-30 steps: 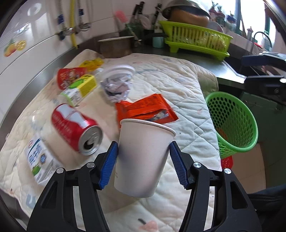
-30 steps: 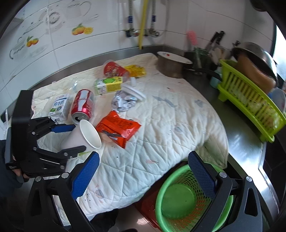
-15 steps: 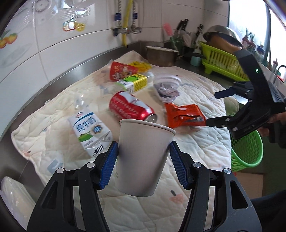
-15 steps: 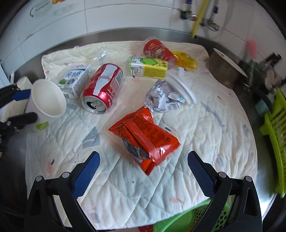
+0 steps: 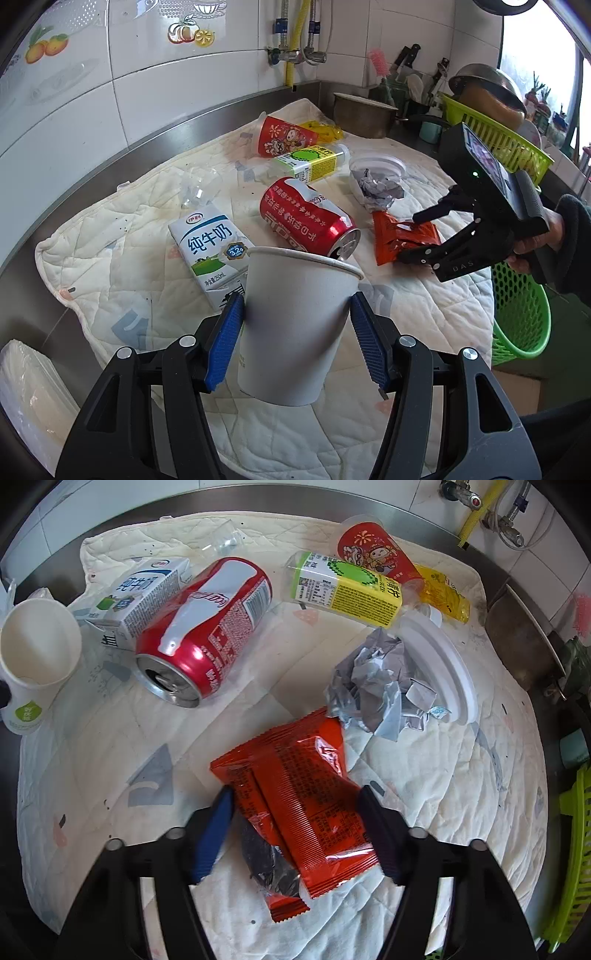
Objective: Collect trash
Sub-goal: 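Grasp the red snack bag with the right gripper while the left gripper holds the paper cup, then carry the snack bag over the green basket and open the right gripper, then carry the paper cup over the green basket and open the left gripper, then grasp the milk carton with the left gripper while the right gripper grasps the Coca-Cola can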
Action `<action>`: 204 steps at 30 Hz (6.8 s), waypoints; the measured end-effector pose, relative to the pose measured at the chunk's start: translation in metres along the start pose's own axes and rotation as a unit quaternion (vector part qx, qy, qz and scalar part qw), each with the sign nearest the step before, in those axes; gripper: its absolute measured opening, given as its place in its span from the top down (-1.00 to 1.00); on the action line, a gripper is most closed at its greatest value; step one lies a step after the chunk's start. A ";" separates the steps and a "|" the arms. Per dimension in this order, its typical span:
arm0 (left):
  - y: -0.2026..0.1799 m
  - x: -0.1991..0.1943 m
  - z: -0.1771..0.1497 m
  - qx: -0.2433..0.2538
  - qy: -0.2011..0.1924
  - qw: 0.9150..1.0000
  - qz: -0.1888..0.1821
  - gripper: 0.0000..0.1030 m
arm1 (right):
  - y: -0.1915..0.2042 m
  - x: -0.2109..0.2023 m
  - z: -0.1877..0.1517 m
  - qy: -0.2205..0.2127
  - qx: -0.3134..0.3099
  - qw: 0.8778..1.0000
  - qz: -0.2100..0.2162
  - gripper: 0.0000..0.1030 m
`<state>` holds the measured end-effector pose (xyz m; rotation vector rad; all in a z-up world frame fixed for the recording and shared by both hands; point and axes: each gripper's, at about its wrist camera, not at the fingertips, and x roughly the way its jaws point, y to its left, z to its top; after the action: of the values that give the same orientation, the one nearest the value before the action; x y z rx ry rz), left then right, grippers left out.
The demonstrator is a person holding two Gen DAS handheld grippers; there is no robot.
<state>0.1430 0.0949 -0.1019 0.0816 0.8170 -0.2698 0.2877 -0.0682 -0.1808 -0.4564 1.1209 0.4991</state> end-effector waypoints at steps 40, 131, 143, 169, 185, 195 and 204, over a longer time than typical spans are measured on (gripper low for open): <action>-0.008 0.000 0.009 0.001 -0.009 1.000 -0.020 -0.13 | -0.026 -0.002 -0.009 0.011 0.020 0.997 0.080 0.22; -0.304 0.060 0.033 0.137 0.068 0.958 -0.242 -0.41 | -0.036 -0.200 -0.342 -0.123 0.441 0.881 -0.119 -0.56; -0.151 0.019 0.057 0.025 0.004 0.998 -0.066 -0.41 | -0.034 -0.180 -0.244 -0.149 0.351 0.922 -0.069 -0.58; 0.081 0.117 0.070 -0.220 0.121 0.959 0.132 -0.71 | 0.009 -0.127 -0.058 -0.155 0.219 0.963 0.005 -0.58; 0.101 0.114 0.059 -0.240 0.120 0.958 0.098 -0.30 | 0.017 -0.076 0.036 -0.125 0.185 0.973 0.058 -0.58; 0.131 0.061 0.048 -0.259 0.076 0.959 0.091 -0.29 | 0.034 -0.007 0.099 -0.065 0.176 0.979 0.083 -0.58; 0.142 0.038 0.045 -0.261 0.057 0.959 0.094 -0.29 | 0.035 0.037 0.118 -0.019 0.187 0.979 0.074 -0.42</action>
<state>0.2383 0.2154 -0.1034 -0.3228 0.9653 0.1365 0.3660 0.0339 -0.1750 -0.0351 1.1852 0.4127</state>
